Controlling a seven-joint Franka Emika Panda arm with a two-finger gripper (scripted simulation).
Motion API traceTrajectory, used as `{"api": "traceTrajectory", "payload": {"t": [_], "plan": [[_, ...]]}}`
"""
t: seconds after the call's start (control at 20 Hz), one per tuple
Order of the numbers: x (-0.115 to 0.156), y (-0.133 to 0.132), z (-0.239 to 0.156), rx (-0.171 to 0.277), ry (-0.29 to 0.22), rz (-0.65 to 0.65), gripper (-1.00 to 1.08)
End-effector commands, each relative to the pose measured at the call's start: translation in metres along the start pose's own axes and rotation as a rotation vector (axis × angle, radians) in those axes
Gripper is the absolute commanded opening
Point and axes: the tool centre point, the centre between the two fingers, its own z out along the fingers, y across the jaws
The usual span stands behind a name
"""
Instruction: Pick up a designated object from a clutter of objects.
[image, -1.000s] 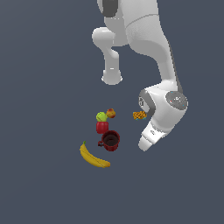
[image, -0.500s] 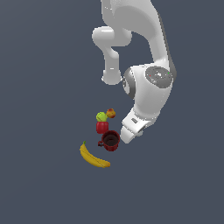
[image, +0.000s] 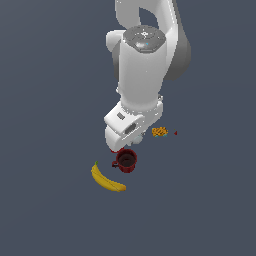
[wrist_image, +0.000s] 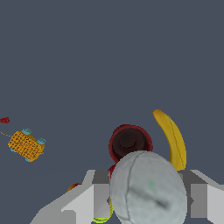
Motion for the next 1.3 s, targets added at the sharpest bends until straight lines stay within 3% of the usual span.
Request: {"api": "traceTrajectory", "payload": {"t": [0.0, 0.7, 1.25], "plan": [[-0.015, 0.017, -0.024, 0.001, 0.001, -0.001, -1.0], [-0.087, 0.111, -0.145, 0.0, 0.0, 0.0, -1.0], [-0.113, 0.149, -0.192, -0.001, -0.002, 0.0, -1.0]]}}
